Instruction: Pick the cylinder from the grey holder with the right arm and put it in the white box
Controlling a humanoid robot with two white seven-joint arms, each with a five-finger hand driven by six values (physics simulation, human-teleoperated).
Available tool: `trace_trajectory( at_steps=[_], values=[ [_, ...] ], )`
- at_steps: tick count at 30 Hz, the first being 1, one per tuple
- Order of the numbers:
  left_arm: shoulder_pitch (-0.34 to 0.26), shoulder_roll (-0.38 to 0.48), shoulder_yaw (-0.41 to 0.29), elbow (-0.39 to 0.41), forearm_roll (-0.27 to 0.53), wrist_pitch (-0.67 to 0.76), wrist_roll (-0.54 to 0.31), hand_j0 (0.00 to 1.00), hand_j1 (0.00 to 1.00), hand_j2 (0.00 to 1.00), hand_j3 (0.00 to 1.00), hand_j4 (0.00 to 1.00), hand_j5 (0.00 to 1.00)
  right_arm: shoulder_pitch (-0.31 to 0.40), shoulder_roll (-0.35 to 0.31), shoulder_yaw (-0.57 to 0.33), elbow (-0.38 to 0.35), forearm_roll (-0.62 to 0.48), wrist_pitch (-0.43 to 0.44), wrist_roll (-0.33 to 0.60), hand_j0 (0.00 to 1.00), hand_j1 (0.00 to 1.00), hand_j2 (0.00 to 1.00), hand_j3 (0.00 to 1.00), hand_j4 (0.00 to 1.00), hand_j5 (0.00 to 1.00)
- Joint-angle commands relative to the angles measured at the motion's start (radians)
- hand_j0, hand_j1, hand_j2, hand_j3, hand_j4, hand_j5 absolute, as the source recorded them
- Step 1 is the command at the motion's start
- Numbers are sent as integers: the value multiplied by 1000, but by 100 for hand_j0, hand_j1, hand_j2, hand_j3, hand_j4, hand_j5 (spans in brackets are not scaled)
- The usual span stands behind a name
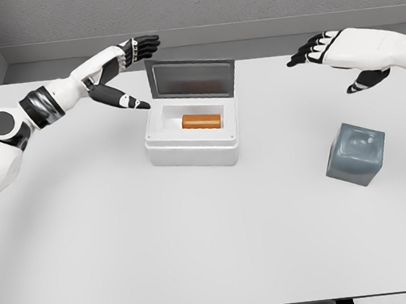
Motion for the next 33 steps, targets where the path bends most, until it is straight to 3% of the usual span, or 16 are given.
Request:
trace_trajectory(
  at_steps=[1, 24, 33],
  values=[
    [0, -2, 2, -2, 5, 1, 0, 100, 100, 100, 100, 100, 100, 0, -1, 1, 0, -4, 3, -1, 100, 100, 100, 100, 100, 100],
    [5, -8, 5, 10, 9, 32, 0, 100, 100, 100, 100, 100, 100, 8, -9, 3, -8, -4, 3, -1, 100, 100, 100, 100, 100, 100],
    [21, 14, 5, -39, 17, 18, 0, 100, 100, 100, 100, 100, 100, 9, -10, 3, -8, -4, 3, -1, 100, 100, 100, 100, 100, 100]
  ],
)
